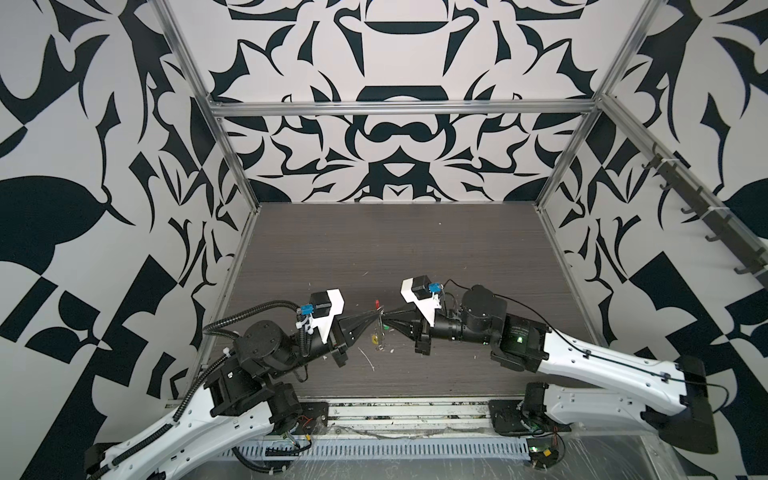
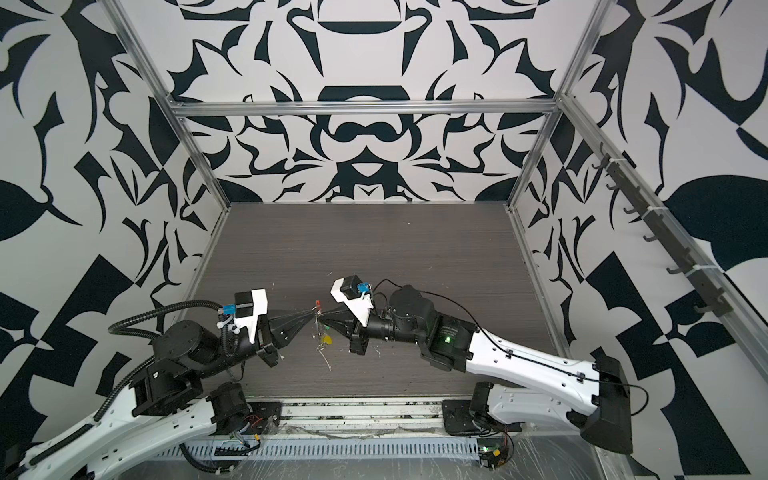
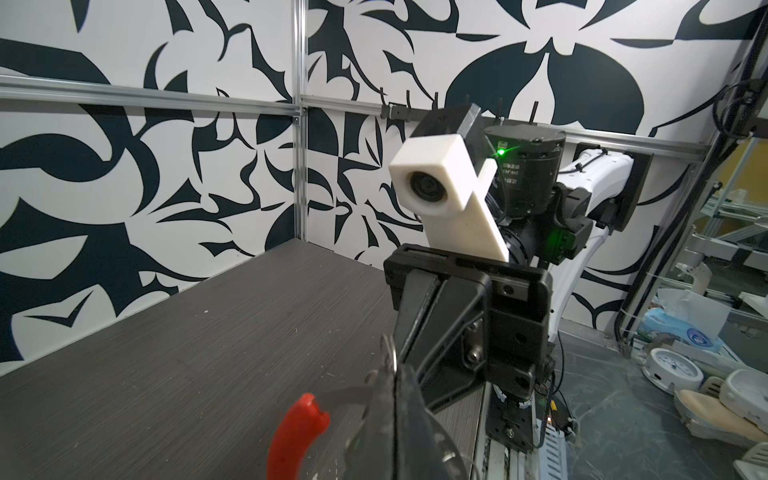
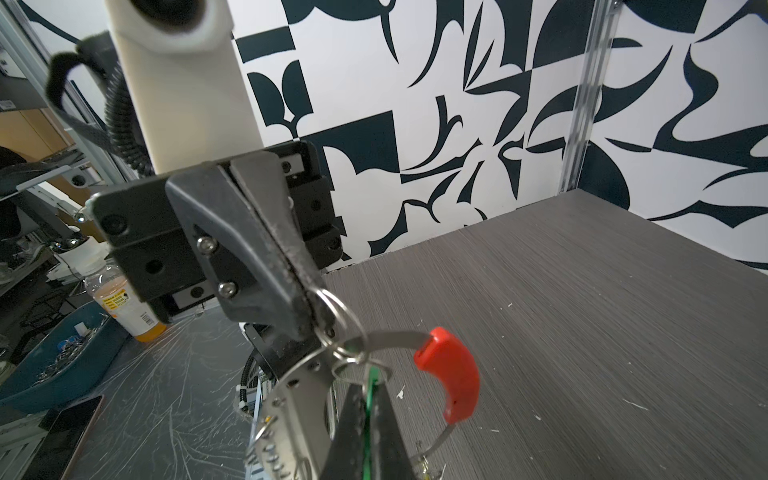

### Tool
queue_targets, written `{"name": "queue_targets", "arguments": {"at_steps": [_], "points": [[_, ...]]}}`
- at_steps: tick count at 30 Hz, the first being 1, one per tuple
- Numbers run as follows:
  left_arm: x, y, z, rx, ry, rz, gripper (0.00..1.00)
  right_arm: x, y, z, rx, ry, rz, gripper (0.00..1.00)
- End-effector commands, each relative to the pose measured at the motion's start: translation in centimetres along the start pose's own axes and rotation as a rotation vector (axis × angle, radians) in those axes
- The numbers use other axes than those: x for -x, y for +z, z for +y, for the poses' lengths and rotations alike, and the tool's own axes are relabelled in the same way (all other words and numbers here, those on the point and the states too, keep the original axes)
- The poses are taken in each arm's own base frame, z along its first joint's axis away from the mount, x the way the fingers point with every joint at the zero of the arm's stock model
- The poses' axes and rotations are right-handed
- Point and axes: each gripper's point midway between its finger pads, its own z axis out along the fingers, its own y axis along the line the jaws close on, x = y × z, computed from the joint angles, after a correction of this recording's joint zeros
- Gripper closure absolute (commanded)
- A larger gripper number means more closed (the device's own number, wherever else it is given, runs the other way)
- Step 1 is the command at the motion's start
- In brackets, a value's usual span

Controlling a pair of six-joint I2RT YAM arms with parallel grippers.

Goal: Remove the keys from the keyring

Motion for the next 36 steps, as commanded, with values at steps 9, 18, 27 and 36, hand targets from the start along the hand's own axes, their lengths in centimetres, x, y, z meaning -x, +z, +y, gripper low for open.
{"name": "queue_targets", "arguments": {"at_steps": [9,18,27,36], "points": [[7.7,-2.3,-4.3,-0.198,0.102,-0.25,1.0,-2.6,-1.0,0.0,-0.014,0.033,0.154,1.0],[9.0,-3.5,-6.3,-0.312,0.1,-0.317,1.0,-2.8,-0.5,2.4,0.159,0.056,0.161,1.0],[9.0,-3.2,-6.4,-0.327,0.079,-0.324,1.0,-2.9,0.6,3.0,0.215,0.085,0.168,1.0],[8.0,-1.9,-4.1,-0.19,0.072,-0.254,1.0,-2.9,0.0,1.8,0.119,0.079,0.204,0.99]]}}
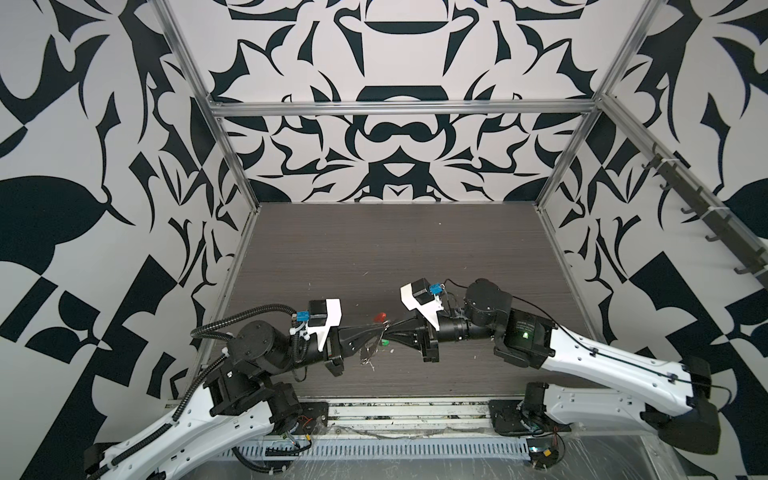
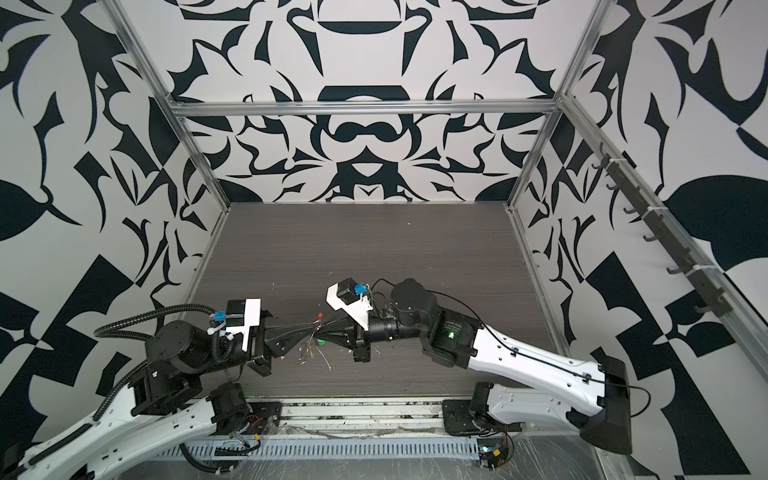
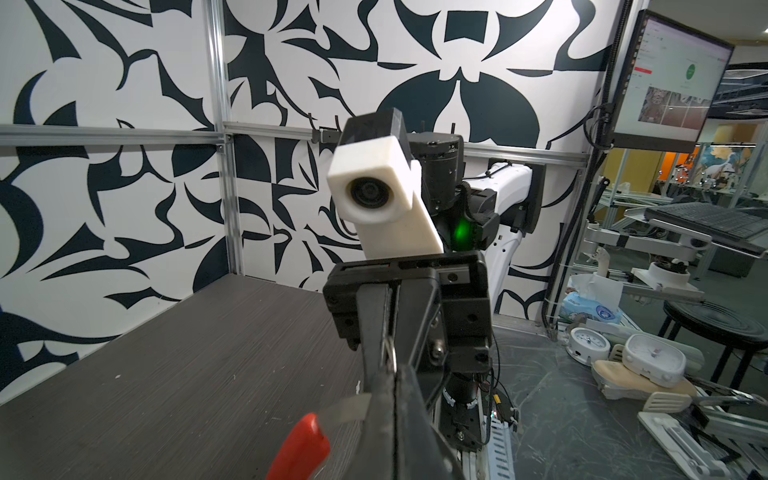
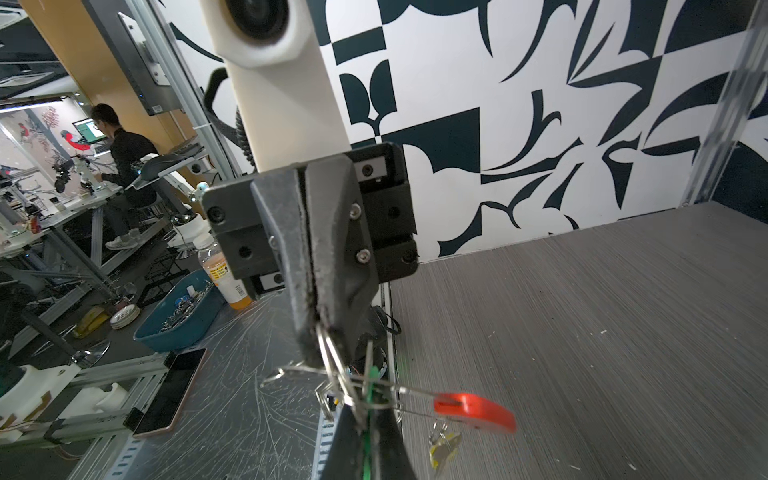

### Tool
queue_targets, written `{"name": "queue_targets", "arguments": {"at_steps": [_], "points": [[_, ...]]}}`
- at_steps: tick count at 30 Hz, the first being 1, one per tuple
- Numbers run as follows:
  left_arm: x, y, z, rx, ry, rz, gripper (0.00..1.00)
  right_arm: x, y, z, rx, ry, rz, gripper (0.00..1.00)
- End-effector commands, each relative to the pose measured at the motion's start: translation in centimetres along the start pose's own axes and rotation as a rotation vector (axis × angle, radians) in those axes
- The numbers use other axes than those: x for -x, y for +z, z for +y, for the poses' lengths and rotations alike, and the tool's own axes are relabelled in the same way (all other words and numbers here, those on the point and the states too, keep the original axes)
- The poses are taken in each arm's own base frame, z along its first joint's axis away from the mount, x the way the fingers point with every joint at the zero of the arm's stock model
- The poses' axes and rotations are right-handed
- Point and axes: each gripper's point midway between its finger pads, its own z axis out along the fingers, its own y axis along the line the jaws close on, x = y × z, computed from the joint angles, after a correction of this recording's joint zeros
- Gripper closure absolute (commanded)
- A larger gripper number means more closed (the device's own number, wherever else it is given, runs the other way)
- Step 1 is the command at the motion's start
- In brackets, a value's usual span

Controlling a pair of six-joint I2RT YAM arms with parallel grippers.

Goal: Remove the keys from the keyring

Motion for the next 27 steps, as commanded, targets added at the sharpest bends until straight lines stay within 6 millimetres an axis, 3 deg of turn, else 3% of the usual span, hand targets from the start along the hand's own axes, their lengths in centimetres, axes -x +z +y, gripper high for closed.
{"name": "queue_targets", "arguments": {"at_steps": [1,5,10,15,27], "points": [[6.4,-1.2,-0.7,0.008,0.078,-0.197,1.0,-4.2,0.0,-2.5,-0.12,0.081,0.164,0.97],[5.9,-1.0,0.5,0.075,0.079,-0.189,1.0,-3.8,-0.7,-2.8,-0.161,0.067,0.16,0.89],[5.4,-0.9,1.5,0.127,0.087,-0.185,1.0,-3.5,-1.6,-2.9,-0.199,0.049,0.157,0.7],[4.9,-0.5,1.9,0.142,0.096,-0.165,1.0,-2.8,-3.2,-3.3,-0.268,0.027,0.143,0.59],[3.2,-0.1,2.1,0.138,0.107,-0.13,1.0,4.1,-7.4,-2.2,-0.368,-0.085,-0.088,0.5]]}}
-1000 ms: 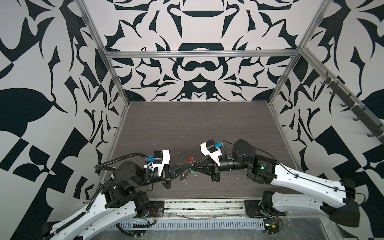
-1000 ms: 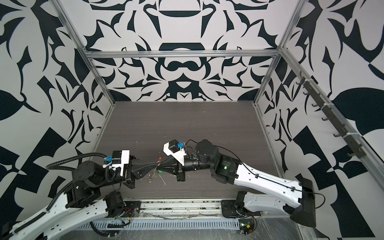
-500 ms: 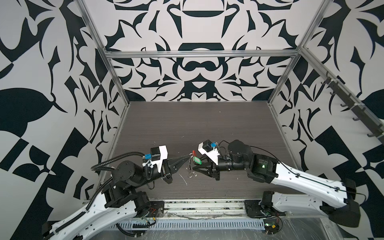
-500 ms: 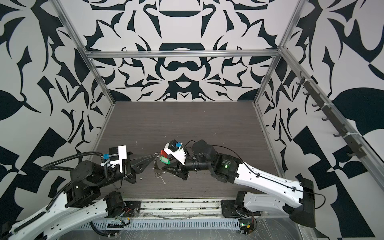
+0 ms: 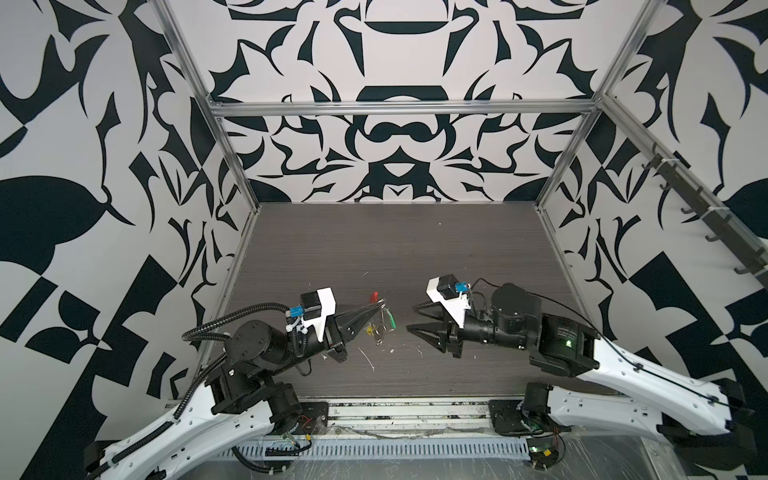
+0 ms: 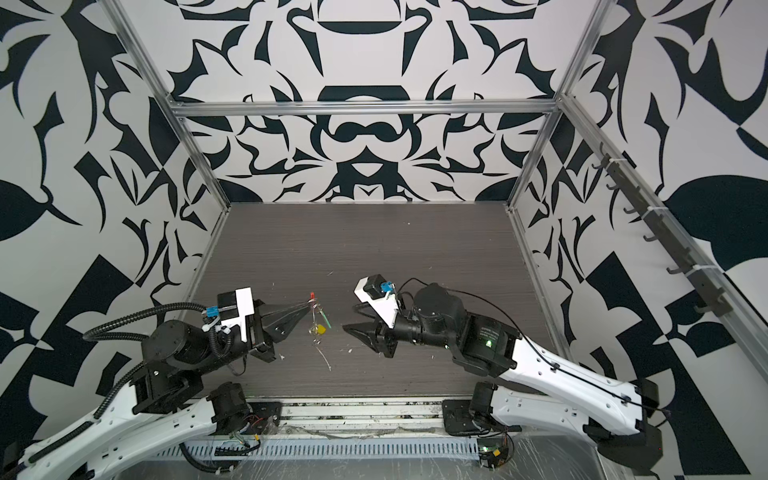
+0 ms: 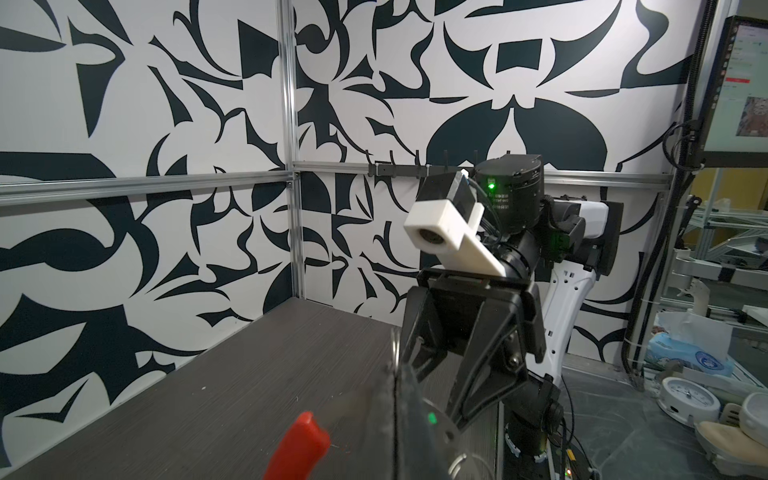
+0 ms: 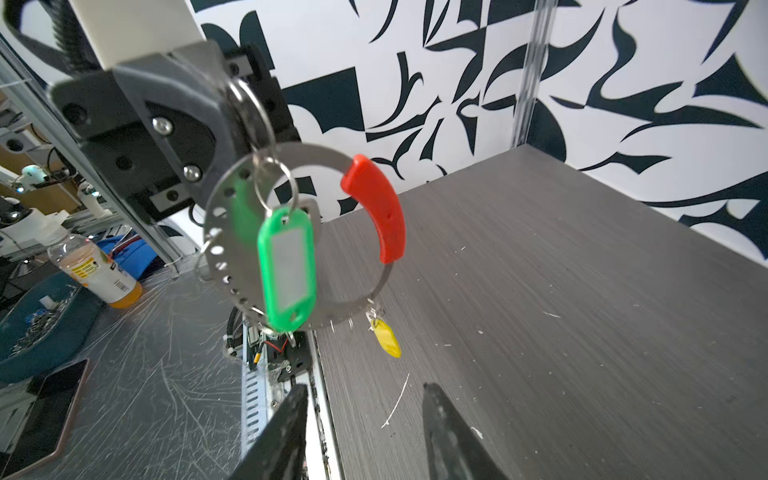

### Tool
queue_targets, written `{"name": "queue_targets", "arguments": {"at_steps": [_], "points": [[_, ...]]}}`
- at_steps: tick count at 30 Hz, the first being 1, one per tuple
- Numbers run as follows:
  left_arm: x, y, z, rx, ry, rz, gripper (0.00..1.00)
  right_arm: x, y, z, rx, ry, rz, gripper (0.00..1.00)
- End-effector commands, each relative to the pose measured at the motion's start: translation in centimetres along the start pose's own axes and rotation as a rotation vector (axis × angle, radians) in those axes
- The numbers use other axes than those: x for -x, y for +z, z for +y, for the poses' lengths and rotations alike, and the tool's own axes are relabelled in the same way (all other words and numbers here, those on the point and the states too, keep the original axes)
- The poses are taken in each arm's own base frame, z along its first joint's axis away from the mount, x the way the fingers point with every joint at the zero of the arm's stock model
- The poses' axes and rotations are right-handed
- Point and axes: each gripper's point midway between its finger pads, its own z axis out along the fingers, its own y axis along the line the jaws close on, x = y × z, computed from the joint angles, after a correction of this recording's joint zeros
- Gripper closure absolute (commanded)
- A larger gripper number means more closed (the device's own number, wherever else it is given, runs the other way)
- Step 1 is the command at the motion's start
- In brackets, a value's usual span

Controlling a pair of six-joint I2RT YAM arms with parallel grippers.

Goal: Remove the keys from the keyring

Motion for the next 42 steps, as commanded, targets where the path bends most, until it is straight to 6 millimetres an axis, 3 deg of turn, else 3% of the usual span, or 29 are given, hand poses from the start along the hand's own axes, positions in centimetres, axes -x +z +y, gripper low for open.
{"name": "queue_targets", "arguments": {"at_steps": [1,7,11,20,30,42], "points": [[0.9,-0.1,-0.3,-0.014,0.018,-0.042,1.0,4.8,-1.6,0.4,-0.012,-0.042,-0.154,0.49],[0.0,0.7,-1.1,-0.066,0.006,0.0,1.0,7.9,-1.7,2.8,0.111,-0.063,-0.23,0.48],[-0.2,0.7,-1.4,-0.087,-0.001,0.004,1.0,8.9,-1.4,3.5,0.151,-0.068,-0.255,0.48],[-0.3,0.6,-1.6,-0.101,-0.012,0.007,1.0,8.5,0.5,4.4,0.231,-0.048,-0.198,0.51],[-0.2,0.5,-1.2,-0.077,-0.015,0.006,1.0,8.1,0.5,4.9,0.262,-0.037,-0.191,0.73],[-0.8,1.0,-0.7,-0.048,-0.023,0.029,1.0,8.3,0.4,4.7,0.247,-0.036,-0.206,0.86]]}}
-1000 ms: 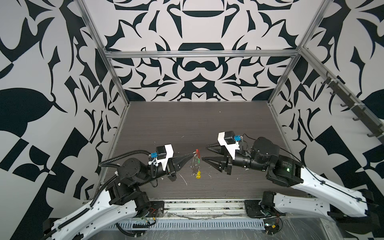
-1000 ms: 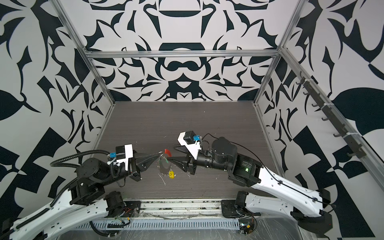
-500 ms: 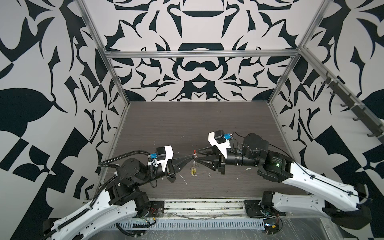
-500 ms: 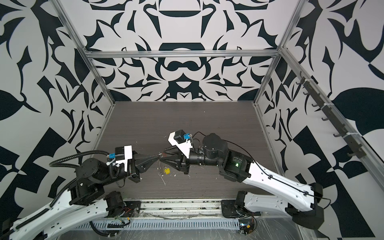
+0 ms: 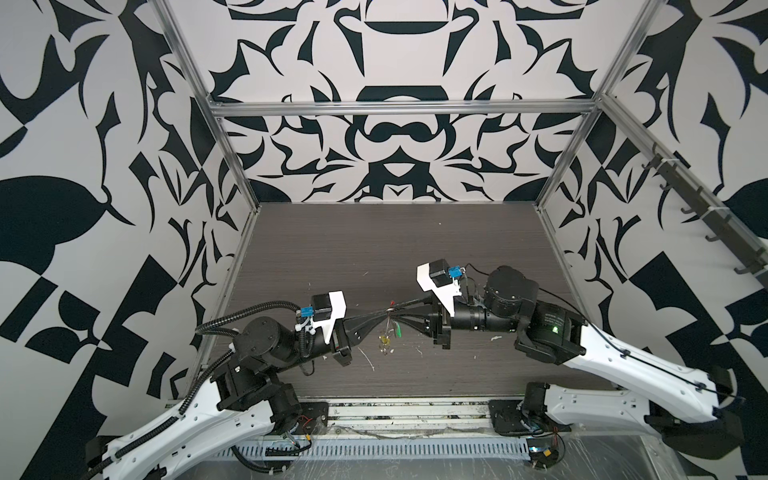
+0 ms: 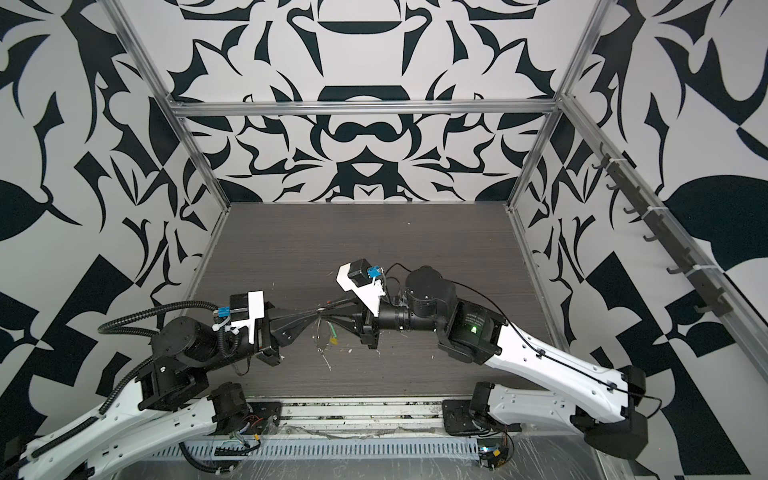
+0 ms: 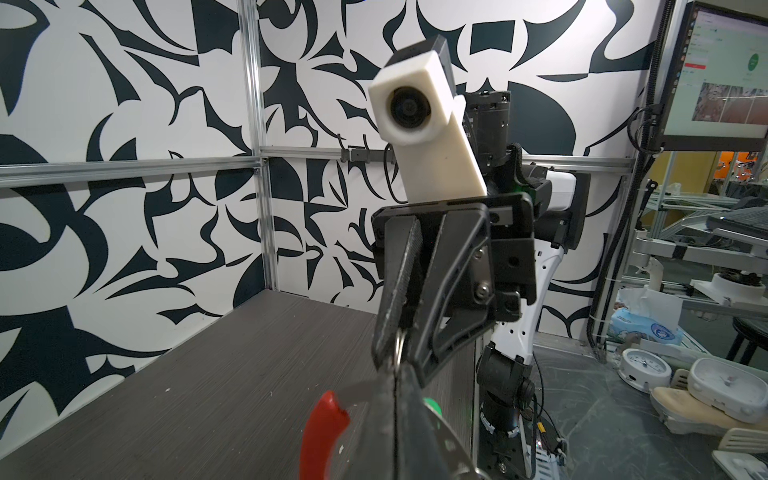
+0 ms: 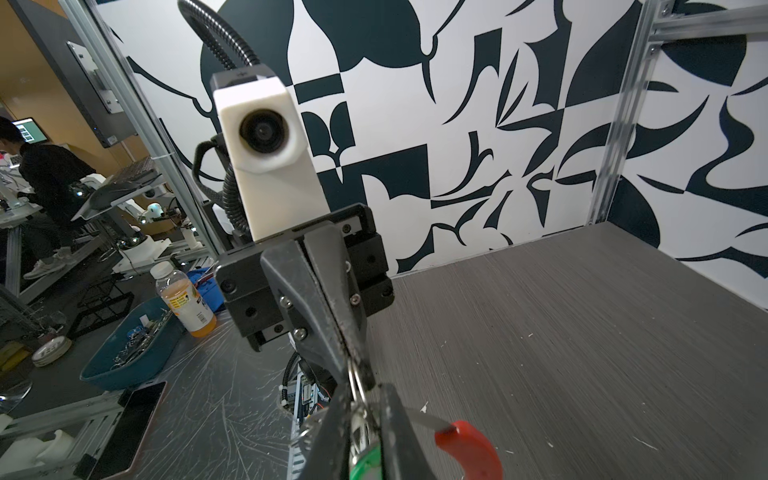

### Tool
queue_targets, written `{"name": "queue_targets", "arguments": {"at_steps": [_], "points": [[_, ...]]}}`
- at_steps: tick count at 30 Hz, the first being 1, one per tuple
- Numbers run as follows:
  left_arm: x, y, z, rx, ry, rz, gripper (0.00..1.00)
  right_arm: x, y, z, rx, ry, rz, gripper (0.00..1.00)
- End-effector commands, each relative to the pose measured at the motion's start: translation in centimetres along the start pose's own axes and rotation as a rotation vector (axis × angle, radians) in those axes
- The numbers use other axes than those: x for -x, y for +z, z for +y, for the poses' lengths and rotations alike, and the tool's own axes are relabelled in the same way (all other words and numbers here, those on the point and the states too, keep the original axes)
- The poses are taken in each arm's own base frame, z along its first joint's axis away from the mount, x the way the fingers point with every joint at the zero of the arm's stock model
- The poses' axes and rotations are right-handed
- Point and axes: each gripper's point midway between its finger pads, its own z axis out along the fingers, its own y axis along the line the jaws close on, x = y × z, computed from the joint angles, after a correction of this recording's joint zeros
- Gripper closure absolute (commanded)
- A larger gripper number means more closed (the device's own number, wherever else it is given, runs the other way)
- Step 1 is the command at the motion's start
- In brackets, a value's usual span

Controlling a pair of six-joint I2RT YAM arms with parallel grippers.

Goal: Remove the keys from the keyring

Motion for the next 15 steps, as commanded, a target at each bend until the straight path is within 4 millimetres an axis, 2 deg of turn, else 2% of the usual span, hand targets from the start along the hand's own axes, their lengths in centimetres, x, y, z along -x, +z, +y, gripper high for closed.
{"name": "queue_targets", "arguments": {"at_steps": [1,5,9,13,15], "points": [[0.4,0.2,0.4,0.022,-0.002,-0.015,1.0,2.8,-1.0,1.0,0.02,-0.035,-0.093,0.88],[0.4,0.3,0.6,0.035,-0.008,-0.011,1.0,2.7,-1.1,0.8,0.006,-0.033,-0.092,0.99],[0.4,0.3,1.1,0.063,-0.016,-0.011,0.98,2.7,-1.4,0.4,-0.025,-0.033,-0.09,1.0],[0.4,0.0,2.0,0.114,-0.022,-0.01,0.72,2.2,-1.7,-0.9,-0.103,-0.03,-0.069,1.0],[0.4,-0.2,2.4,0.142,-0.023,-0.008,0.64,1.6,-1.8,-2.0,-0.158,-0.032,-0.039,1.0]]}}
